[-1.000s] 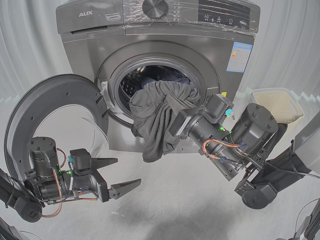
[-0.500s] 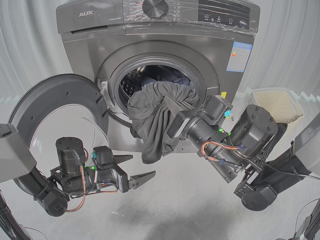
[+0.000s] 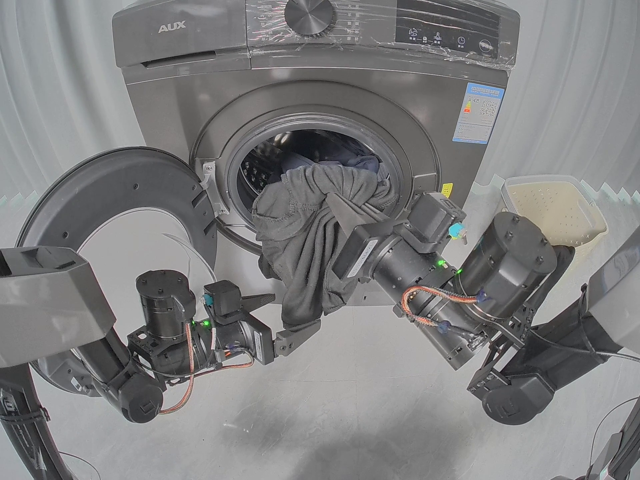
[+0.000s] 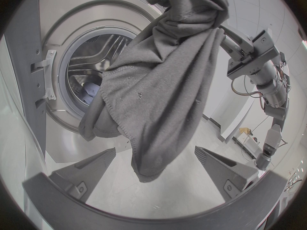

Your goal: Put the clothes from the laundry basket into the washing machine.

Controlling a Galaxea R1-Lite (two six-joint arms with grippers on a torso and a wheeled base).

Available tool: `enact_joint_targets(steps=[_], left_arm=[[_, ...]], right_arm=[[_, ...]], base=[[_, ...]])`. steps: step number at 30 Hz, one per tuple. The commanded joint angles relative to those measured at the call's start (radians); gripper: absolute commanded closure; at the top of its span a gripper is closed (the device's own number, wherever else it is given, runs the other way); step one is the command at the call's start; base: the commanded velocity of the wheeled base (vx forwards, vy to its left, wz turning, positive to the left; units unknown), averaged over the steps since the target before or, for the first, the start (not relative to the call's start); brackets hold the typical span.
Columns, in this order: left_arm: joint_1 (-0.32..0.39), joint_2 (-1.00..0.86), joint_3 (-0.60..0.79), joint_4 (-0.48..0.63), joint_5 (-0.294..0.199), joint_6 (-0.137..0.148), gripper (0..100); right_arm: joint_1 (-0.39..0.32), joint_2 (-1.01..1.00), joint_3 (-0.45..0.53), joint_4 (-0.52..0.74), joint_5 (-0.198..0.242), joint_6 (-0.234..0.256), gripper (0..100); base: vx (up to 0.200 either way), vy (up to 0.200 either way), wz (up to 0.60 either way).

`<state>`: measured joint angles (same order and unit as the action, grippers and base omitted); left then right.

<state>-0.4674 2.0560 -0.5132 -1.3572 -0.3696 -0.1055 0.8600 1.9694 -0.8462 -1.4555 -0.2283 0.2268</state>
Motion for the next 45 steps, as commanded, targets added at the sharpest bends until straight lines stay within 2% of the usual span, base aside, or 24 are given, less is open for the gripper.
enact_joint_targets(steps=[1,12,13,18,23,26,33,40,42,45], left_arm=[[0.001,0.039,-0.027,-0.011,0.011,-0.003,0],[-0.003,0.059,-0.065,-0.033,0.041,-0.008,0],[-0.005,0.067,-0.071,-0.042,0.043,-0.011,100],[-0.007,0.079,-0.076,-0.088,0.044,-0.033,100],[-0.011,0.066,-0.039,-0.126,0.052,-0.033,100],[-0.026,0.009,0.039,-0.186,0.057,-0.031,100],[-0.043,-0.165,0.206,-0.191,0.057,-0.006,100],[-0.059,-0.292,0.245,-0.189,0.055,-0.022,100],[-0.059,-0.295,0.243,-0.191,0.054,-0.01,100],[-0.062,-0.295,0.246,-0.191,0.052,-0.011,100]], right_arm=[[0.001,-0.001,0.001,0.0,0.0,0.0,100],[0.001,0.0,0.007,-0.002,0.0,0.0,100],[0.001,0.0,0.007,-0.005,-0.002,0.0,100],[0.001,0.0,0.01,-0.012,-0.002,0.0,100],[0.001,0.003,0.015,-0.012,0.0,0.0,100],[-0.001,0.011,0.027,-0.012,0.0,0.0,100],[-0.006,0.019,0.075,-0.014,0.012,0.003,100],[-0.001,0.039,0.119,-0.028,0.024,0.003,100],[0.001,0.04,0.124,-0.028,0.024,0.003,100],[0.001,0.045,0.122,-0.028,0.024,0.003,100]], base=[[0.0,0.0,0.0],[0.0,0.0,0.0],[0.0,0.0,0.0],[0.0,0.0,0.0],[0.0,0.0,0.0],[0.0,0.0,0.0],[0.0,0.0,0.0],[0.0,0.0,0.0],[0.0,0.0,0.0],[0.0,0.0,0.0]])
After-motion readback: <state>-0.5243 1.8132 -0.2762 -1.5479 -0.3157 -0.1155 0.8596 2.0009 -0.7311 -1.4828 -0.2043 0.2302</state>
